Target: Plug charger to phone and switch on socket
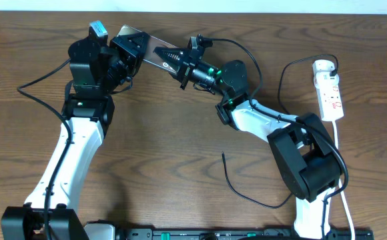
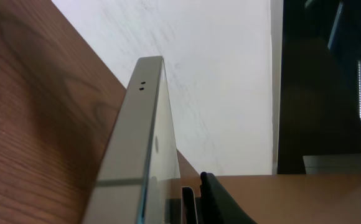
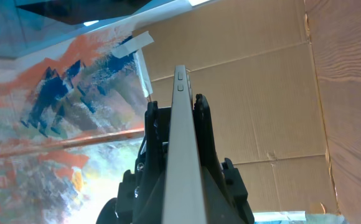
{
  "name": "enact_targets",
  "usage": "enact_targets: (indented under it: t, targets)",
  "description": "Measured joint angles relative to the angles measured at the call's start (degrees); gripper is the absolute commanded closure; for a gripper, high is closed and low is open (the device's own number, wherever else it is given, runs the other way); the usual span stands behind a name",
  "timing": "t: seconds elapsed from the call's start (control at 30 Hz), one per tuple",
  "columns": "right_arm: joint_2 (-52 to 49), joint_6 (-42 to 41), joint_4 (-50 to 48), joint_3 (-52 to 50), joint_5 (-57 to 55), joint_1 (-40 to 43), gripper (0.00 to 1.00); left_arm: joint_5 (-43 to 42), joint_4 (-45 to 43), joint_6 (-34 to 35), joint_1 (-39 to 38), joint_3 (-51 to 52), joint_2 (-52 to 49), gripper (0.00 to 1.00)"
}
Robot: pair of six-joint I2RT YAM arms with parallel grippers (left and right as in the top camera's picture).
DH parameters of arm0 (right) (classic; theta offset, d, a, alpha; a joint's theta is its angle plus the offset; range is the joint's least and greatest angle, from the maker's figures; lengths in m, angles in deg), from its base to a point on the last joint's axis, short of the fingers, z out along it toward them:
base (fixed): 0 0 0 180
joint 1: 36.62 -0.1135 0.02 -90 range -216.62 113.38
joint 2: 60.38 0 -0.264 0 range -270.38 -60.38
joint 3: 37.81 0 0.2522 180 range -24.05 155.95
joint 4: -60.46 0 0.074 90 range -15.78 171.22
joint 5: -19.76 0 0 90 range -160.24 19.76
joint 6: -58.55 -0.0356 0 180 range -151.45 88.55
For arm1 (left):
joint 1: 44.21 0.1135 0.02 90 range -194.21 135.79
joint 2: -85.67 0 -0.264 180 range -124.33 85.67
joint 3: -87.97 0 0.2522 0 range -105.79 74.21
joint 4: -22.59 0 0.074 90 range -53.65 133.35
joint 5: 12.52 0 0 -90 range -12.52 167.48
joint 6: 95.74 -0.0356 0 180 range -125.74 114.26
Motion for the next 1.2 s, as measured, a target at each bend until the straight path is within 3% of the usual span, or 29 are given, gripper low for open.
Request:
enact_targets:
  t: [0.2, 0.27, 0.3, 0.43, 1.2]
  targets:
    - [-0.02, 0.0, 0.0, 0.0, -0.31, -0.22, 0.99, 0.46, 0.0, 0.0, 0.0, 0.0, -0.02, 0.78]
    - [-0.02, 0.0, -0.02, -0.02, -0.5, -0.33, 0.99, 0.68, 0.0, 0.0, 0.0, 0.0, -0.02, 0.81]
    - [-0.02, -0.02, -0.07, 0.0, -0.63, -0.39, 0.99, 0.83, 0.02, 0.0, 0.0, 0.0, -0.02, 0.88]
    - [-0.02, -0.07, -0.39, 0.0, -1.31, -0.68, 0.99, 1.46, 0.04, 0.02, 0.04, 0.0, -0.09, 0.92]
    - [-0.11, -0.17, -0.37, -0.02, -2.73, -1.46, 0.99, 1.51, 0.04, 1.07, 0.48, 0.0, -0.09, 0.92]
